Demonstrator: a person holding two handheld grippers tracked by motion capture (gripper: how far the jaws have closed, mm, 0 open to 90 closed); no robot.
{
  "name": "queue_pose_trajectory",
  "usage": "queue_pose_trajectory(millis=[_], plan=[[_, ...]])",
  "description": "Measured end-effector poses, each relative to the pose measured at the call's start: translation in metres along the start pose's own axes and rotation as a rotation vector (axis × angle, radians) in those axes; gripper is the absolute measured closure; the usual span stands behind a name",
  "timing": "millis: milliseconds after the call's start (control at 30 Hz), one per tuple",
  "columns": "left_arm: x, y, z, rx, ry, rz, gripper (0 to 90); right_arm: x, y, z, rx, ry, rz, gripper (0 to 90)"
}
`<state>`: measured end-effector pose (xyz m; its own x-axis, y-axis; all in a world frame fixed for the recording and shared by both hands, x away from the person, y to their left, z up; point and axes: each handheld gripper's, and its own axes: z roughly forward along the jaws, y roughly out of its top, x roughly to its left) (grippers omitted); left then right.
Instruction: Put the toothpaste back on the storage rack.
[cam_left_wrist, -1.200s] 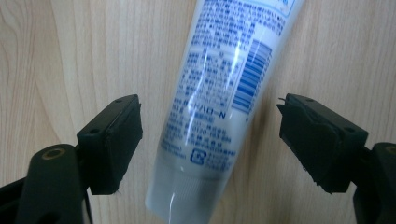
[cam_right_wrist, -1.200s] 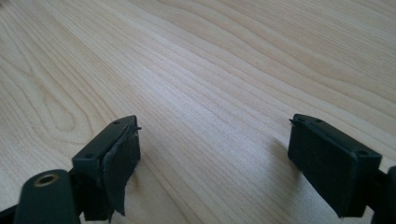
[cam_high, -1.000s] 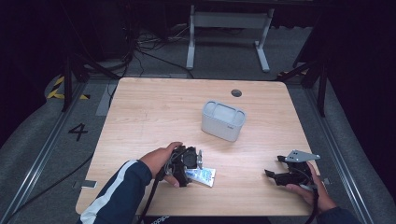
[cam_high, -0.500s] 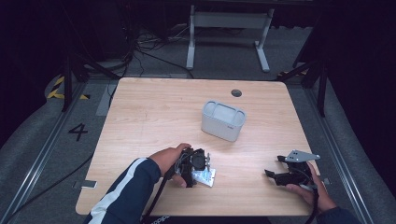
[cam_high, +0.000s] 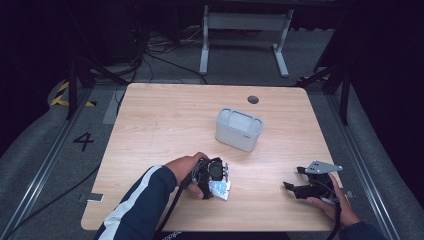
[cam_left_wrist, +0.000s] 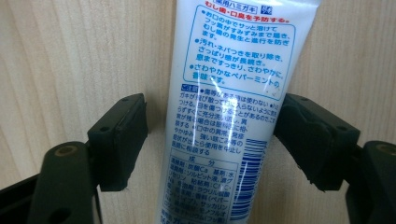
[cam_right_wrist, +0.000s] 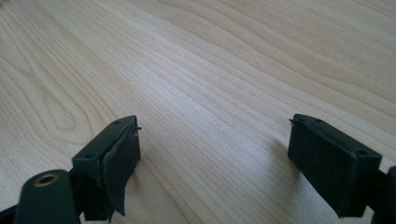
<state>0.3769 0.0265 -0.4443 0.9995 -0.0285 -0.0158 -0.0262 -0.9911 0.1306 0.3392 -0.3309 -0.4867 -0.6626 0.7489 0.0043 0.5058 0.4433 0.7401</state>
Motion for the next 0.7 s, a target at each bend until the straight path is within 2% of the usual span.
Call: queue_pose_trajectory(millis=[100, 167, 300, 700], plan=[[-0.0007, 0.0012, -0.0004, 0.007, -0.011, 0.010, 31.6, -0.0001, 0.0000, 0.0000, 0.000, 0.001, -0.001, 17.1], [-0.0016, 0.0032, -0.0014, 0.023, -0.021, 0.032, 34.8, -0.0001, 0.0000, 0.0000, 0.000, 0.001, -0.001, 17.1], [-0.0010, 0.0039, -0.0024, 0.024, -0.026, 0.036, 39.4, -0.0001, -0.0001, 0.0000, 0.000, 0.001, -0.001, 17.1], [-0.0025, 0.0057, -0.0023, 0.035, -0.017, 0.050, 42.2, -0.0003, 0.0000, 0.0000, 0.001, 0.003, -0.002, 17.1]])
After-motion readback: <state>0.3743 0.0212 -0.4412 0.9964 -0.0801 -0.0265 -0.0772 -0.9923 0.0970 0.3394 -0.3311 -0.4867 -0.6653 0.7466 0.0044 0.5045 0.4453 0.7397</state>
